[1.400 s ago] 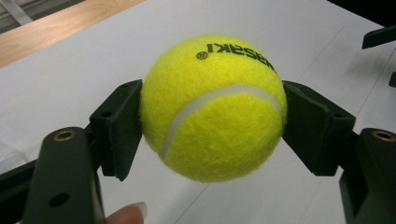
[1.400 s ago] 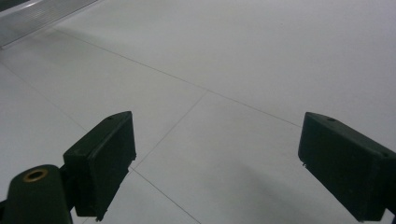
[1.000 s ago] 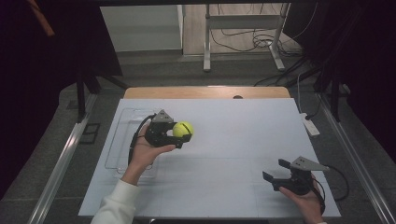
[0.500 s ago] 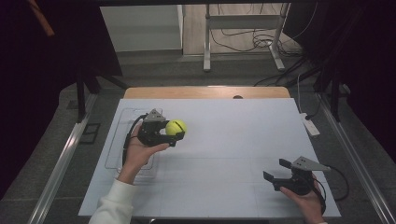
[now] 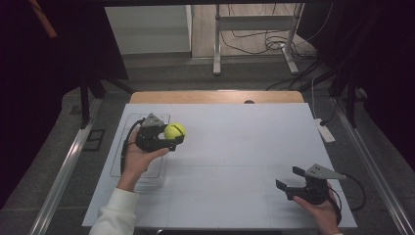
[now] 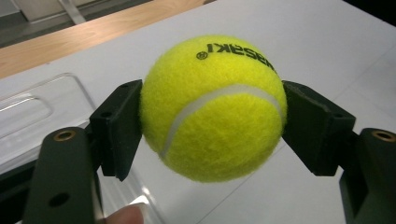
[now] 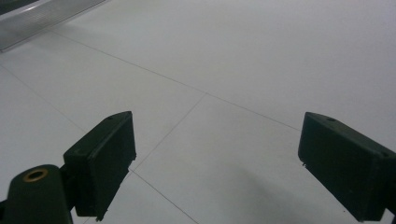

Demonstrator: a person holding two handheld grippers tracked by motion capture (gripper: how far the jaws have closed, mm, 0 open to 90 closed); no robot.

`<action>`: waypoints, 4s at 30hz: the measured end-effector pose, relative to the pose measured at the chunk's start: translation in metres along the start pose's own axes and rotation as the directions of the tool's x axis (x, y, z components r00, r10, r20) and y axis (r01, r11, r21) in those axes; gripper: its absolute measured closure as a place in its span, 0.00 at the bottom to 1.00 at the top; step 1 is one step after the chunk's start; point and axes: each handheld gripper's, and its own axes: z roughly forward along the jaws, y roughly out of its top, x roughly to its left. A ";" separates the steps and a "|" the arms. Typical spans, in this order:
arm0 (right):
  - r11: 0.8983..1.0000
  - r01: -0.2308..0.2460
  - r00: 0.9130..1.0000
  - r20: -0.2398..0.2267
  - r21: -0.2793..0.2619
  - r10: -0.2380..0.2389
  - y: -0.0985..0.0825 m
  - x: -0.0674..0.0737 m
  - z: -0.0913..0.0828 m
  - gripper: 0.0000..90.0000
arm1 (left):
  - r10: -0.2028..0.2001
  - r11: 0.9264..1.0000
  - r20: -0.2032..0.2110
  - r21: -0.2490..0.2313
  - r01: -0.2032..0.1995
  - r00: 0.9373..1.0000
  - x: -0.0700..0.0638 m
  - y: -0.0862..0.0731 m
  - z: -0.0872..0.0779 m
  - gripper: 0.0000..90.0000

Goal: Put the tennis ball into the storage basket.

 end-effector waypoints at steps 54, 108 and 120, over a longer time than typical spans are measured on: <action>1.000 -0.002 1.000 -0.001 0.000 0.002 0.000 0.000 0.000 0.12 | -0.147 0.989 -0.135 -0.008 0.147 0.980 0.055 -0.015 -0.009 0.29; 1.000 -0.001 1.000 0.001 0.008 0.001 -0.001 -0.001 0.001 0.12 | -0.205 0.963 -0.310 0.109 0.248 0.929 0.118 -0.007 0.007 0.29; 1.000 0.001 1.000 0.001 0.010 -0.001 -0.001 0.000 0.002 0.12 | -0.192 0.954 -0.327 0.159 0.254 0.925 0.123 -0.012 0.018 0.29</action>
